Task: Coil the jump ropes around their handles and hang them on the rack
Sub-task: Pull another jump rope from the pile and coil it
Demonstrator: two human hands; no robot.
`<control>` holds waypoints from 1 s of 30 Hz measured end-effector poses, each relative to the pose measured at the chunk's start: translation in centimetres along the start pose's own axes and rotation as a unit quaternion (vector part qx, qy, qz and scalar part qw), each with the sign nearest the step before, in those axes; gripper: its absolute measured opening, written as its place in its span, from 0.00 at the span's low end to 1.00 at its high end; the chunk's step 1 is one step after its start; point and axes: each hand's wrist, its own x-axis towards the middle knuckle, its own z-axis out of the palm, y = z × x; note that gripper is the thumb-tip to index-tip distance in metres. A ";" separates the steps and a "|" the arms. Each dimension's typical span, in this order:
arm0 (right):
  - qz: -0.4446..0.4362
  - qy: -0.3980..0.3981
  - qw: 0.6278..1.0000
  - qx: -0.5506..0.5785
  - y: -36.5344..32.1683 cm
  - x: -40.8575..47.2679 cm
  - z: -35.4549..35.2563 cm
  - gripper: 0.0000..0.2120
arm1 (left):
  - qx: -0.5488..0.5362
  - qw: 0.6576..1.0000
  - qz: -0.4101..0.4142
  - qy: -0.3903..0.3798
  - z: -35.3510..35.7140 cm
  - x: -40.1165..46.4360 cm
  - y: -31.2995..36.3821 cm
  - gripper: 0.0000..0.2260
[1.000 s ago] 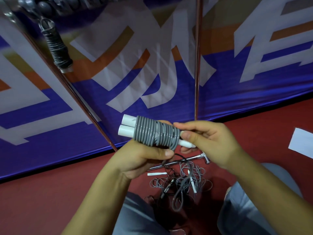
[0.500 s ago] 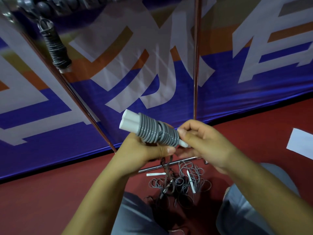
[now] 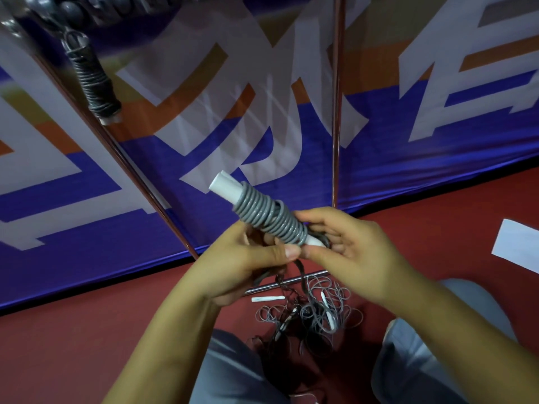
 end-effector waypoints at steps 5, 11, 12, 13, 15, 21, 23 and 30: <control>0.079 -0.024 0.987 0.138 -0.7 -0.1 0.1 0.17 | -0.045 0.994 -0.045 -0.087 -0.6 0.0 0.4 0.13; 0.114 -0.021 0.978 0.176 -1.3 -0.2 0.1 0.17 | -0.001 0.991 -0.062 -0.121 -1.4 0.6 -0.1 0.11; 0.119 -0.018 0.975 0.188 -1.3 -0.2 0.1 0.17 | 0.005 0.990 -0.067 -0.120 -1.4 0.7 -0.1 0.13; 0.123 -0.014 0.973 0.196 -1.3 -0.3 0.1 0.16 | 0.011 0.990 -0.074 -0.117 -1.5 0.8 -0.1 0.15; 0.125 -0.005 0.969 0.213 -1.4 -0.4 0.1 0.15 | 0.022 0.990 -0.090 -0.104 -1.7 0.9 -0.1 0.19; 0.128 0.000 0.950 0.284 -1.6 -0.2 0.2 0.13 | -0.053 0.993 -0.059 -0.085 -1.6 1.1 -0.9 0.17; 0.137 -0.004 0.939 0.316 -1.8 -0.1 0.1 0.14 | -0.077 0.994 -0.024 -0.077 -1.3 1.0 -1.2 0.19; 0.229 -0.030 0.875 0.425 -2.4 0.1 -0.3 0.16 | -0.056 0.992 0.109 -0.011 -0.1 0.3 -1.4 0.12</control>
